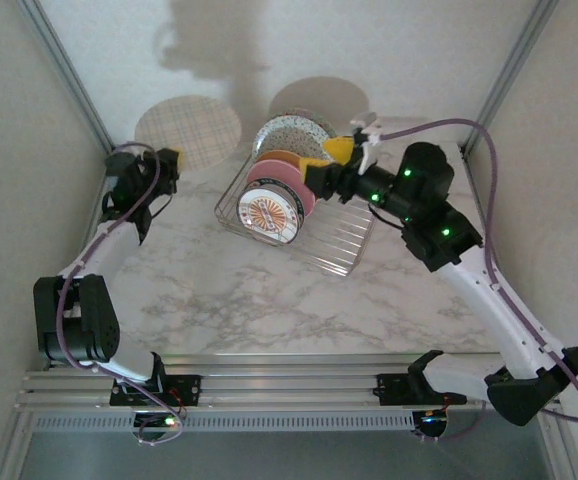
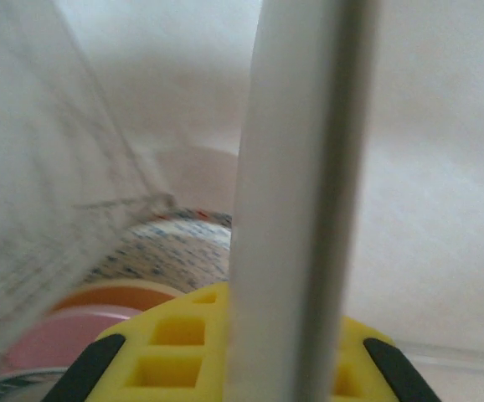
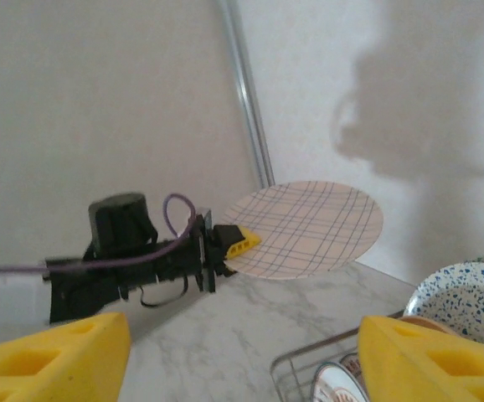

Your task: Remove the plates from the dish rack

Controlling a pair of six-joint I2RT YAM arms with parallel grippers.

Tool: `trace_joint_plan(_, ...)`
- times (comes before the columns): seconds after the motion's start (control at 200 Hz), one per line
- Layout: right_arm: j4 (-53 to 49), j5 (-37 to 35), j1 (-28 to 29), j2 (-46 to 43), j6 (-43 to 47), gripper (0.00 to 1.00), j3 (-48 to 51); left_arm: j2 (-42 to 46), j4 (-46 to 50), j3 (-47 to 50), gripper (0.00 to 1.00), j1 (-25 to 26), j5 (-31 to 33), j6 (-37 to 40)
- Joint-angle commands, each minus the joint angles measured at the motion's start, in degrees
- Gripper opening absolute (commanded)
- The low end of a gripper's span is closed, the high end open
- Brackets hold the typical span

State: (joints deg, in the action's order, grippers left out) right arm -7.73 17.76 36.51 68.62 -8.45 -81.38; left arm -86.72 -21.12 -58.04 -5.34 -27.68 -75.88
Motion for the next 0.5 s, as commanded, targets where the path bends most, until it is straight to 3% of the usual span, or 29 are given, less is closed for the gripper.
trace_joint_plan(0.0,-3.18,-7.93,4.59,1.89,12.56,0.79,-3.41,1.41,-6.41,3.47,0.00,-2.42,1.64,1.25)
trace_joint_plan(0.205,-4.91,-9.49,10.02,5.86,14.24,0.88,-7.01,-2.43,-8.27,6.91,0.00,-5.27,2.29,4.33)
trace_joint_plan(0.496,-6.11,-7.37,11.03,7.39,12.86,0.89,-8.48,-11.55,-13.71,6.09,0.00,-5.86,2.69,5.68)
